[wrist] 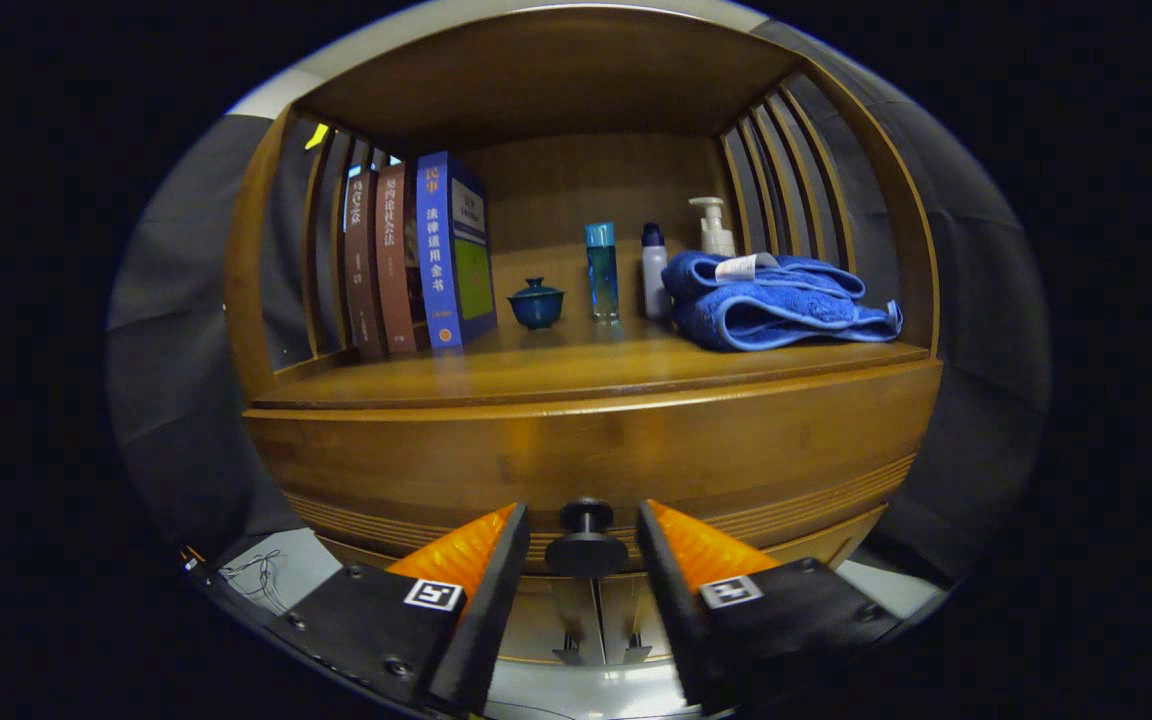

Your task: Pull open the drawer, take out the items inside it, and place them on the countertop above the cabinet.

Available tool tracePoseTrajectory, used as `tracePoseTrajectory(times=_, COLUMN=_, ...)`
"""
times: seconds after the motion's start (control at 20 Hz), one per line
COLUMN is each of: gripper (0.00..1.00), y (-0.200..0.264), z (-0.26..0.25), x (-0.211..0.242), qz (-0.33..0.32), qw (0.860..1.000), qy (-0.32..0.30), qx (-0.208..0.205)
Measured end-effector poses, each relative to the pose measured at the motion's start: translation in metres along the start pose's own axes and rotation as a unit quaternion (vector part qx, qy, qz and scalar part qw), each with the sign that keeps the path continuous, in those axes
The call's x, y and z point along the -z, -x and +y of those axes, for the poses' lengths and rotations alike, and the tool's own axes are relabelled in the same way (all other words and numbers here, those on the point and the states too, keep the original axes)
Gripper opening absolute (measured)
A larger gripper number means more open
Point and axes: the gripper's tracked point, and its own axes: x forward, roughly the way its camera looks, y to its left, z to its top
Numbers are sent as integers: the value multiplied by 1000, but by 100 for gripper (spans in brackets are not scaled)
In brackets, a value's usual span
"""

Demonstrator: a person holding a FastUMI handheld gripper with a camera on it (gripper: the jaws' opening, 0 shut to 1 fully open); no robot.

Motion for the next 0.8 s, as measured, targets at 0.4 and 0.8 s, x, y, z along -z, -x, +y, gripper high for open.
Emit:
tracePoseTrajectory(times=0.4, gripper=30, y=-5, z=-4, x=5, qz=26, qw=1000, qy=-1, qx=2)
tracePoseTrajectory(times=0.8, gripper=30, y=49, z=-3, x=20, qz=56, qw=998, qy=0, qx=-7)
